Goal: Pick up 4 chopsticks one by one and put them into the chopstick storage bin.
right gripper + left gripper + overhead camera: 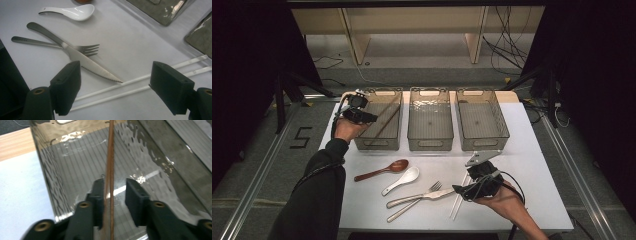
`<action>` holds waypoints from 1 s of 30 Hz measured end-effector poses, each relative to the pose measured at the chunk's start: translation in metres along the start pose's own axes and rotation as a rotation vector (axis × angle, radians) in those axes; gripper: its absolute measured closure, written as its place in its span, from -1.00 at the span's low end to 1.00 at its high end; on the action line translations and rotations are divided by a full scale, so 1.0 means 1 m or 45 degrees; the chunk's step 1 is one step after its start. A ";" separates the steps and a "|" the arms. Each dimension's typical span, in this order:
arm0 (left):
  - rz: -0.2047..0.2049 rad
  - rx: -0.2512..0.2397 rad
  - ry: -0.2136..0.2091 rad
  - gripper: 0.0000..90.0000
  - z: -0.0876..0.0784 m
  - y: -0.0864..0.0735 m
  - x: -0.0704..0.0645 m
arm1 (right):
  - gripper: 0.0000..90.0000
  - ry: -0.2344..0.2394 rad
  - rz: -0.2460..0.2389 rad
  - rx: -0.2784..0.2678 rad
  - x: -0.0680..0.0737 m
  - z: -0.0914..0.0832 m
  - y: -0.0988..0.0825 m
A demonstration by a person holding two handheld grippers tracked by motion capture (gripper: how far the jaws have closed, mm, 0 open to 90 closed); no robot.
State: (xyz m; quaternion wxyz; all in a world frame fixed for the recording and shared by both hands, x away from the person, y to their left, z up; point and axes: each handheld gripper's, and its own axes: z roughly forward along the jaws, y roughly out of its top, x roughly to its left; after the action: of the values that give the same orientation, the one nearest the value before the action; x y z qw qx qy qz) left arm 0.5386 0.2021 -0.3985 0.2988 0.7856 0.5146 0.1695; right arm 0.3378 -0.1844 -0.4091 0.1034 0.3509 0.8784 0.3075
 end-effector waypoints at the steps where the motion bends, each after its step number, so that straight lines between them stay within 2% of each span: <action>1: 0.005 -0.002 -0.007 0.42 0.000 0.000 -0.002 | -0.43 0.000 0.001 -0.001 0.000 0.000 0.000; 5: -0.014 0.000 -0.075 0.10 -0.006 -0.002 -0.010 | -0.43 -0.004 0.005 -0.001 0.000 0.000 0.000; 7: 0.001 0.006 -0.104 -0.11 -0.011 -0.004 -0.017 | -0.43 -0.007 0.005 0.001 0.000 -0.001 0.000; 12: 0.023 -0.050 -0.162 -0.32 -0.032 -0.016 -0.033 | -0.43 -0.024 0.017 0.008 -0.002 0.000 0.000; 14: 0.027 -0.085 -0.181 -0.38 -0.042 -0.022 -0.040 | -0.43 -0.033 0.027 0.015 -0.003 0.000 -0.001; 17: 0.019 -0.142 -0.243 -0.43 -0.058 -0.036 -0.047 | -0.42 -0.055 0.047 0.023 -0.004 0.001 -0.001; 20: 0.065 -0.141 -0.228 -0.48 -0.068 -0.046 -0.055 | -0.42 -0.086 0.071 0.042 -0.006 0.004 -0.002; 23: 0.071 -0.159 -0.263 -0.50 -0.077 -0.056 -0.064 | -0.42 -0.120 0.065 0.079 -0.007 0.009 -0.004; 27: 0.138 -0.141 -0.276 -0.55 -0.082 -0.074 -0.081 | -0.42 -0.165 0.079 0.155 -0.009 0.020 -0.008; 30: 0.157 -0.141 -0.282 -0.57 -0.086 -0.086 -0.089 | -0.42 -0.183 0.088 0.201 -0.012 0.026 -0.010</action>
State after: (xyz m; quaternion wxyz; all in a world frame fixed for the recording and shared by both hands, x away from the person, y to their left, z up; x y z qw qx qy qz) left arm 0.3917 0.1719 -0.3848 0.3856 0.8119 0.4193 0.1279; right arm 0.3509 -0.1861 -0.4359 0.1276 0.4090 0.8776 0.2149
